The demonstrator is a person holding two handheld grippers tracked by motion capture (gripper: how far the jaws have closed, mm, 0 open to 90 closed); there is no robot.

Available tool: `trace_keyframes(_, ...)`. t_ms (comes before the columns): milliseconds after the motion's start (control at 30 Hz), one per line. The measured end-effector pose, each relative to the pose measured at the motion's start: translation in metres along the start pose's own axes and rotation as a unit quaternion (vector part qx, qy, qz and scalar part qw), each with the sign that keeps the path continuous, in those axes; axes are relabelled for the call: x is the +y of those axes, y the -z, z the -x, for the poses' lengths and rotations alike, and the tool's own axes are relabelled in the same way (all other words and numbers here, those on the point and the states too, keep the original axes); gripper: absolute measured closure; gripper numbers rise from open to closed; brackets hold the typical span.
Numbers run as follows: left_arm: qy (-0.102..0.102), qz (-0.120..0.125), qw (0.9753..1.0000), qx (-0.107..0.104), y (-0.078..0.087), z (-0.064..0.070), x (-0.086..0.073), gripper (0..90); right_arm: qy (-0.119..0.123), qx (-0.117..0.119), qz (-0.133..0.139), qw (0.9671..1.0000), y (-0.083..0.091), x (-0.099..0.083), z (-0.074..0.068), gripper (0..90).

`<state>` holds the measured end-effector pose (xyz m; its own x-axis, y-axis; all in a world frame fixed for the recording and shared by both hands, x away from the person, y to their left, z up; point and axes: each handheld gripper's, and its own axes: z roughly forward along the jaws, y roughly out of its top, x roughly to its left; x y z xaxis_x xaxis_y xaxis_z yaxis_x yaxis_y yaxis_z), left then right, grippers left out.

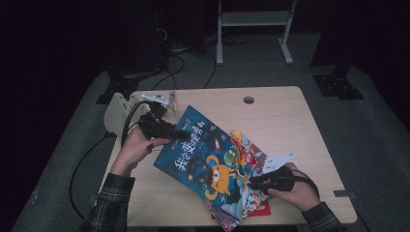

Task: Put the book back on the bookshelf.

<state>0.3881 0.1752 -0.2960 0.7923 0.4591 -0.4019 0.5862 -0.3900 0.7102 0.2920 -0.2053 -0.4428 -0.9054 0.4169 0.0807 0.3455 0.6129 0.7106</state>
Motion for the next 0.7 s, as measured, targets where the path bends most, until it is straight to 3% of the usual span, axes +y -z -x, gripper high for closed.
trace_keyframes(100,-0.011,-0.012,0.9998,0.013,-0.001,0.005,0.007,60.8,0.0,0.001,0.001,1.0,-0.001,0.001,-0.001,73.2)
trace_keyframes(200,-0.016,-0.017,0.9997,0.012,-0.002,0.006,0.014,61.3,0.001,-0.002,0.001,1.0,-0.002,0.002,-0.004,72.7)
trace_keyframes(700,-0.017,-0.061,0.9977,0.023,-0.003,0.016,0.056,68.0,0.011,-0.013,0.012,0.9998,-0.014,0.01,-0.015,74.0)
